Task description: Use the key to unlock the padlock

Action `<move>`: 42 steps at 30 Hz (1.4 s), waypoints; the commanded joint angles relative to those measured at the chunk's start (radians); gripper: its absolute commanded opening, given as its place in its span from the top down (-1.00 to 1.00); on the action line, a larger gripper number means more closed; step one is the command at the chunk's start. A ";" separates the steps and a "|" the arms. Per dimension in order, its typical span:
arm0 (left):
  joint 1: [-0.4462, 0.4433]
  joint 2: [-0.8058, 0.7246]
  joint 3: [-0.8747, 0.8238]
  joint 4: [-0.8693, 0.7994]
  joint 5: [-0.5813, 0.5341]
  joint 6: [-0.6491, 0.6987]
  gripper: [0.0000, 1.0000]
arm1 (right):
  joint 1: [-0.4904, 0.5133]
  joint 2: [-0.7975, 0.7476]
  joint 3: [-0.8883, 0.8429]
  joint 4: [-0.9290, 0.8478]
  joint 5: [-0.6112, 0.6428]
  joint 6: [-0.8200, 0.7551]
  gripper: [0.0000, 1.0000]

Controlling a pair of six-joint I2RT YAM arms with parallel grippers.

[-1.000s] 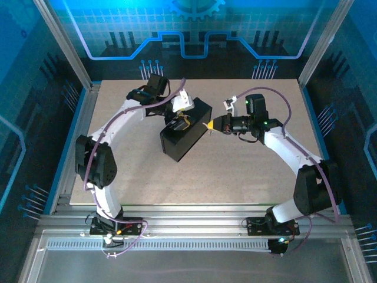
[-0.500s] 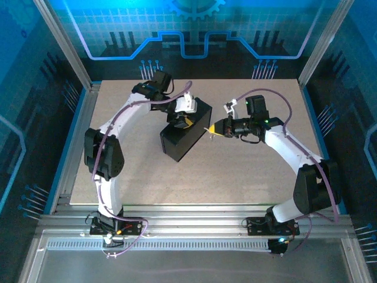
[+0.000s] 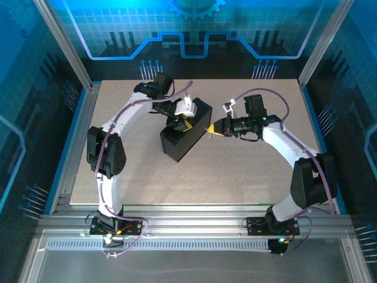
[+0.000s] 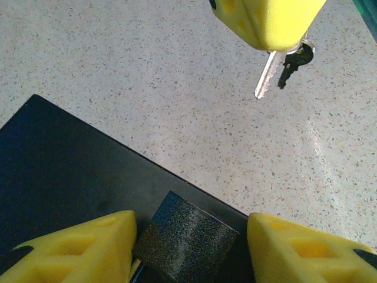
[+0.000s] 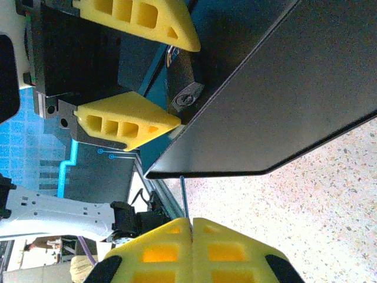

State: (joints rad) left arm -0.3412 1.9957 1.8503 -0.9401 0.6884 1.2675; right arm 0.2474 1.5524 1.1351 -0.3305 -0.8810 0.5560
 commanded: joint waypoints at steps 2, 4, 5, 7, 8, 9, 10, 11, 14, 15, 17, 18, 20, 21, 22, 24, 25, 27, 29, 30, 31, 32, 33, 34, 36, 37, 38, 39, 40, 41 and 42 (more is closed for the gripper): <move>0.001 0.023 -0.006 -0.035 0.059 0.031 0.05 | -0.005 0.042 0.067 -0.008 -0.062 -0.020 1.00; 0.001 0.024 -0.011 -0.035 0.053 0.032 0.08 | -0.003 0.068 0.092 -0.019 -0.076 -0.025 1.00; 0.001 0.025 -0.013 -0.035 0.052 0.032 0.10 | -0.002 0.079 0.101 -0.022 -0.079 -0.024 1.00; 0.001 0.024 -0.017 -0.032 0.051 0.033 0.12 | 0.005 0.096 0.114 -0.015 -0.081 -0.009 1.00; 0.003 0.024 -0.019 -0.031 0.051 0.034 0.12 | 0.009 0.103 0.118 -0.007 -0.082 0.001 1.00; 0.004 0.026 -0.019 -0.029 0.049 0.033 0.14 | 0.014 0.109 0.122 -0.001 -0.082 0.010 1.00; 0.005 0.027 -0.019 -0.029 0.049 0.030 0.15 | 0.019 0.114 0.124 0.002 -0.080 0.019 1.00; 0.007 0.028 -0.019 -0.027 0.048 0.031 0.16 | 0.021 0.119 0.129 0.004 -0.078 0.025 1.00; 0.010 0.029 -0.024 -0.023 0.048 0.031 0.22 | 0.032 0.134 0.136 0.012 -0.076 0.040 1.00; 0.010 0.029 -0.025 -0.023 0.048 0.030 0.22 | 0.037 0.139 0.139 0.017 -0.076 0.045 1.00; 0.013 0.029 -0.028 -0.022 0.049 0.030 0.21 | 0.044 0.145 0.143 0.029 -0.071 0.059 1.00; 0.013 0.029 -0.030 -0.022 0.050 0.030 0.19 | 0.049 0.149 0.144 0.038 -0.071 0.067 1.00; 0.015 0.028 -0.035 -0.023 0.051 0.030 0.17 | 0.056 0.158 0.152 0.044 -0.061 0.080 1.00; 0.016 0.026 -0.037 -0.022 0.052 0.030 0.17 | 0.057 0.165 0.156 0.045 -0.058 0.085 1.00; 0.017 0.026 -0.040 -0.022 0.051 0.030 0.17 | 0.058 0.168 0.158 0.049 -0.056 0.090 1.00; 0.019 0.025 -0.044 -0.020 0.054 0.030 0.18 | 0.059 0.177 0.154 0.079 -0.063 0.111 1.00; 0.019 0.025 -0.046 -0.018 0.054 0.028 0.18 | 0.060 0.180 0.156 0.082 -0.065 0.116 1.00; 0.021 0.021 -0.054 -0.013 0.054 0.024 0.18 | 0.064 0.190 0.162 0.075 -0.061 0.113 1.00; 0.023 0.017 -0.064 -0.005 0.054 0.019 0.19 | 0.065 0.197 0.163 0.081 -0.060 0.120 1.00; 0.024 0.013 -0.071 0.002 0.053 0.013 0.19 | 0.066 0.199 0.163 0.090 -0.060 0.126 1.00; 0.024 0.009 -0.076 0.007 0.054 0.008 0.19 | 0.066 0.202 0.160 0.100 -0.062 0.135 1.00; 0.025 0.007 -0.083 0.010 0.055 0.004 0.19 | 0.066 0.204 0.159 0.106 -0.062 0.139 1.00; 0.025 0.005 -0.090 0.016 0.056 0.001 0.19 | 0.066 0.205 0.161 0.104 -0.060 0.139 1.00; 0.025 0.000 -0.097 0.022 0.055 -0.001 0.19 | 0.066 0.206 0.160 0.101 -0.055 0.139 1.00; 0.028 -0.006 -0.110 0.029 0.056 -0.005 0.19 | 0.067 0.207 0.154 0.108 -0.052 0.145 1.00; 0.027 -0.010 -0.115 0.033 0.055 -0.007 0.19 | 0.067 0.205 0.149 0.118 -0.052 0.151 1.00; 0.028 -0.014 -0.122 0.041 0.055 -0.006 0.19 | 0.068 0.204 0.142 0.131 -0.053 0.158 1.00; 0.030 -0.019 -0.130 0.047 0.055 -0.008 0.18 | 0.067 0.204 0.136 0.143 -0.050 0.169 1.00; 0.030 -0.022 -0.137 0.051 0.054 -0.011 0.18 | 0.067 0.203 0.131 0.157 -0.051 0.181 1.00; 0.030 -0.026 -0.143 0.056 0.054 -0.014 0.18 | 0.066 0.205 0.126 0.170 -0.054 0.190 1.00; 0.031 -0.029 -0.147 0.061 0.053 -0.016 0.18 | 0.069 0.205 0.122 0.186 -0.055 0.203 1.00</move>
State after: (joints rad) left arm -0.3183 1.9671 1.7554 -0.8280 0.7658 1.2564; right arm 0.3016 1.7527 1.2682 -0.2161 -0.9245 0.7151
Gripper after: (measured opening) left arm 0.411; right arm 0.045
